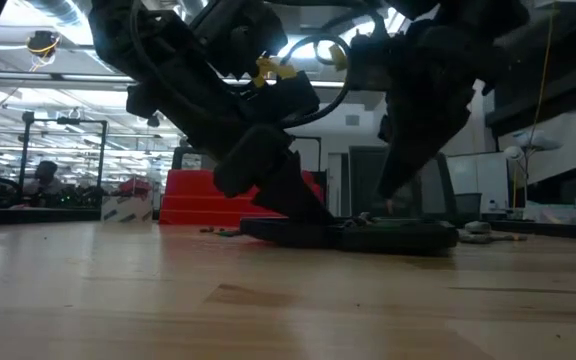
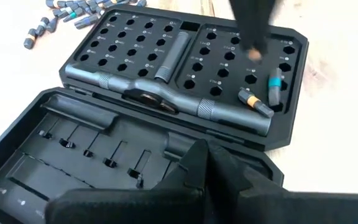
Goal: Prefit tool cases
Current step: Remove the screwdriver bit from the tool case
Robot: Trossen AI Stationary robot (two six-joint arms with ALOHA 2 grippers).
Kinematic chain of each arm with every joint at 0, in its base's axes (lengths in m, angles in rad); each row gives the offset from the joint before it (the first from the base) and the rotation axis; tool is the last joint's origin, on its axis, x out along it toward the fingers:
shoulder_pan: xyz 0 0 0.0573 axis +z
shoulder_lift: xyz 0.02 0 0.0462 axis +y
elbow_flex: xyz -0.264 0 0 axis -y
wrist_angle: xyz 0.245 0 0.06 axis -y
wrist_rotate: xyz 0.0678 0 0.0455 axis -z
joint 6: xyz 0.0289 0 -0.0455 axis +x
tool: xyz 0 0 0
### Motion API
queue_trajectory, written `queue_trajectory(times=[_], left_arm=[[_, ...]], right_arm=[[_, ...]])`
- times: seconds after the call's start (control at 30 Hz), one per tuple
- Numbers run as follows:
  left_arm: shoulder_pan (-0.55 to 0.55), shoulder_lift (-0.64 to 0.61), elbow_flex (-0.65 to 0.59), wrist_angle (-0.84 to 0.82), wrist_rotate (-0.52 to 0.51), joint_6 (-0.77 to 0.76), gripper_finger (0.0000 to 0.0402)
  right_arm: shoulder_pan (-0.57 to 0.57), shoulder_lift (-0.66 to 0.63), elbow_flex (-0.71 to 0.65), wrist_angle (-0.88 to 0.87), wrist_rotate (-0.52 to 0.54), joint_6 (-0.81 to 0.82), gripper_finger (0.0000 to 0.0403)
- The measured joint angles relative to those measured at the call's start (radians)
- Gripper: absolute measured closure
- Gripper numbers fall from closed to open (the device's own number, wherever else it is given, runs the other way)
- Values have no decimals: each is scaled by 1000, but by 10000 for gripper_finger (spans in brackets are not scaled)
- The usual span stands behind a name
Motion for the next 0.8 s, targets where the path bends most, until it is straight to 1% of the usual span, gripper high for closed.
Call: queue_trajectory(times=[0.13, 0.23, 0.3, 0.47, 0.57, 0.63, 0.73, 0.8], left_arm=[[-2, -1, 0, -8, -1, 0, 401], [-2, -7, 1, -26, -1, -2, 401], [-2, -12, 1, -31, -1, 0, 401], [-2, -23, 0, -47, 0, 44, 402], [0, -35, -1, -61, -12, 76, 401], [3, -44, -2, -65, -27, 103, 401], [10, -63, -2, -70, -36, 142, 401], [17, -76, -2, -76, -43, 173, 401]], right_arm=[[-38, -70, 4, -140, 53, -14, 402], [-77, -154, -6, -296, 158, -37, 402], [-120, -216, -41, -363, 215, -33, 402], [-241, -360, -200, -349, 232, 52, 403], [-302, -410, -282, -309, 246, 96, 401], [-340, -426, -305, -275, 239, 105, 396], [-392, -426, -311, -271, 185, 90, 375], [-420, -421, -311, -244, 142, 67, 349]])
